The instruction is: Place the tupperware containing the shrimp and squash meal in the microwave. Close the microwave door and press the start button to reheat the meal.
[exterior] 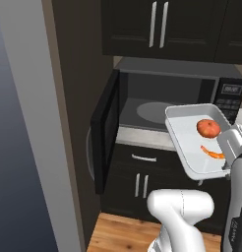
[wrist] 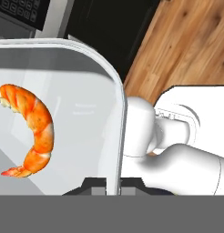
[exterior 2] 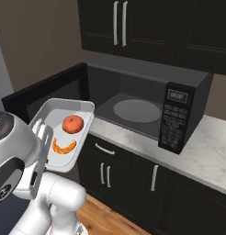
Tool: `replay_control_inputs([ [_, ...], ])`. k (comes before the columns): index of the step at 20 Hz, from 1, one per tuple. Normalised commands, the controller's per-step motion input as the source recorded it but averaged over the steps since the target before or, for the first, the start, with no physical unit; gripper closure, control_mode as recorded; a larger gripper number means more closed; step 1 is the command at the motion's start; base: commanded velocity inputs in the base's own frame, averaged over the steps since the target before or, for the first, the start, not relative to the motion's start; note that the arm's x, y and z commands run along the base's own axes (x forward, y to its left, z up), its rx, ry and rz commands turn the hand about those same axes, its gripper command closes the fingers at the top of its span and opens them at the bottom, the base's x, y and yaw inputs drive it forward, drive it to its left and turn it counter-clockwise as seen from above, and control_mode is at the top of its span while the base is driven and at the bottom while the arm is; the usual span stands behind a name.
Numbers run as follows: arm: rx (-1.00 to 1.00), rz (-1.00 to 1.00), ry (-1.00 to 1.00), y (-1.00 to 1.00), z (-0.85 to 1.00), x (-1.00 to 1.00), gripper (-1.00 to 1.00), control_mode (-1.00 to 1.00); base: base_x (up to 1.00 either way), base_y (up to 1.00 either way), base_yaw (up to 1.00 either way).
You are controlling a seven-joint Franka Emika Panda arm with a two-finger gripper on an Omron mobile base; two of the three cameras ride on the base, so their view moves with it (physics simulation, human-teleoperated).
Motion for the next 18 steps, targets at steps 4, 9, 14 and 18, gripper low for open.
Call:
replay_control_inputs([
  [4, 0.0, 0.01, 0.0, 0.0, -0.01, 0.0, 1.0, -1.0, 0.0, 0.0, 0.0],
  [9, 0.0, -0.01, 0.0, -0.11, 0.0, 0.17, 1.0, -1.0, 0.0, 0.0, 0.0],
  [14, 0.02, -0.03, 0.02, -0.27, 0.0, 0.49, 1.0, -1.0, 0.0, 0.0, 0.0],
  [18, 0.04, 0.0, 0.05, -0.33, 0.0, 0.55, 1.0, -1.0, 0.0, 0.0, 0.0],
])
